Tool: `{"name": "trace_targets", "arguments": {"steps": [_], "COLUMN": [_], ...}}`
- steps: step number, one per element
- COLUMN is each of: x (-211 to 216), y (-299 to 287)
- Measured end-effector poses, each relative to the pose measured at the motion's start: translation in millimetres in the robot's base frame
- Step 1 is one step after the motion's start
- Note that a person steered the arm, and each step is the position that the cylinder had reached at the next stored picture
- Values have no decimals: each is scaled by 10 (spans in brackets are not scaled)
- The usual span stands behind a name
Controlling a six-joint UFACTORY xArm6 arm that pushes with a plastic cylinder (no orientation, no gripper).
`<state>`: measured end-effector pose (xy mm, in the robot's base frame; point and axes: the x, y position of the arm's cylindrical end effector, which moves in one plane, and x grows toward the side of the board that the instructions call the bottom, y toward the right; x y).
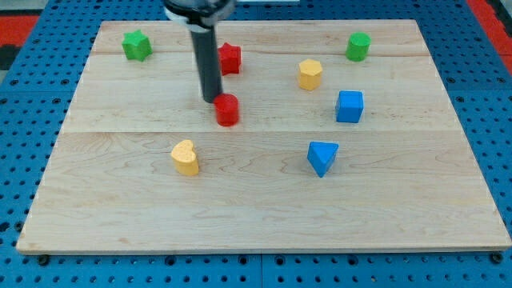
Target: Move the blue triangle above the red star
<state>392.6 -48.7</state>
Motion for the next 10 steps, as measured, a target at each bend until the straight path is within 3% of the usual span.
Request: {"name": "trace_targets", "arguments": {"steps": [1,2,3,4,5,6,8,9,10], "x": [19,-26,482,1009,1047,930,1161,808,372], "y": [73,712,1481,1821,1501,686,180,-164,-113]}}
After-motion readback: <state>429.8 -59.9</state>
